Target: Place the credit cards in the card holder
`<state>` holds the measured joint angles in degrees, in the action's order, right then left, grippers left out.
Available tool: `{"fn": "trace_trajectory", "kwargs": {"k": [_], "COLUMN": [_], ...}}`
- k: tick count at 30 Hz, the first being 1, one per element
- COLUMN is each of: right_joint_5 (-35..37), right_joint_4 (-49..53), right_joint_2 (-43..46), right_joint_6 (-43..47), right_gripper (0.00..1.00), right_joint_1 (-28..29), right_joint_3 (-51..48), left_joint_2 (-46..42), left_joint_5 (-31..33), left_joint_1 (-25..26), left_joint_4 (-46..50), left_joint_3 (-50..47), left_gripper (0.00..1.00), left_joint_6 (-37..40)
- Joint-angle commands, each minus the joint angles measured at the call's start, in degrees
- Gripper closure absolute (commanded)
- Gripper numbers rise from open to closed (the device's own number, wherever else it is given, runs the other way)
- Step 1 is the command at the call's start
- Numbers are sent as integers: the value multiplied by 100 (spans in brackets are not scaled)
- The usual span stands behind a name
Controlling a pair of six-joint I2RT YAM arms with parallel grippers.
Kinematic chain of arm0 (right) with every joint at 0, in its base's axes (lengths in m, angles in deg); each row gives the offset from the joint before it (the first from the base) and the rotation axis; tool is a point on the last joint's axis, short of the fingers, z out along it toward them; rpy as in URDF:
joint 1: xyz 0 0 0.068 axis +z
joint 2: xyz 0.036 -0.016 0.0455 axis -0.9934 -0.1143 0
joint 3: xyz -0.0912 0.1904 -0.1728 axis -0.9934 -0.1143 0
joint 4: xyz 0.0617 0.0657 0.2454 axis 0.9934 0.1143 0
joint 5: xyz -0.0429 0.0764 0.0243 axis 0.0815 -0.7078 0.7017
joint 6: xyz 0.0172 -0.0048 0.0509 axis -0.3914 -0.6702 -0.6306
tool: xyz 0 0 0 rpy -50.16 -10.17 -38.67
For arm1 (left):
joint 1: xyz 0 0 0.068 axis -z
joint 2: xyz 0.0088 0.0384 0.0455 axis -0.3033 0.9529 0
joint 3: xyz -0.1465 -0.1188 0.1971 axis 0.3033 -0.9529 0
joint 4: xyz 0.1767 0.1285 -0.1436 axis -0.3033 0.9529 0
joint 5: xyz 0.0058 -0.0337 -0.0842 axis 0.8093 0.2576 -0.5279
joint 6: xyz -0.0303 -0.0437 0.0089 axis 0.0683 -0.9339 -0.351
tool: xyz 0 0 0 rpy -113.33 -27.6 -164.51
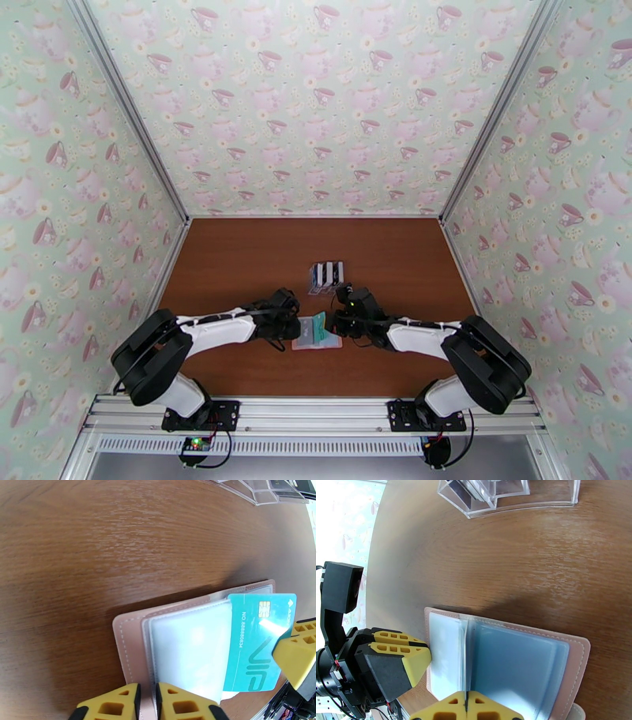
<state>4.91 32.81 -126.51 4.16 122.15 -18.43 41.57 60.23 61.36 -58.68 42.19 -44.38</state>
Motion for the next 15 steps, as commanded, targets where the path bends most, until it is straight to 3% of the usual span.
{"fn": "trace_trajectory", "kwargs": {"k": [1, 15], "right_joint_5": [-92, -124], "right_joint_4": [-117, -100], "right_joint_2": [-9, 177], "right_joint_6": [-85, -164], "right_gripper": [100, 100], "right_joint_1": [98, 152], "right_joint_3": [-55, -82], "left_joint_2": [92, 81], "left_joint_5": [0, -8], "left_joint_1": [51, 64], "left_joint_4": [75, -4], "left_joint_3": [-216, -308], "left_gripper": [81, 83], "left_joint_6": [-105, -215]}}
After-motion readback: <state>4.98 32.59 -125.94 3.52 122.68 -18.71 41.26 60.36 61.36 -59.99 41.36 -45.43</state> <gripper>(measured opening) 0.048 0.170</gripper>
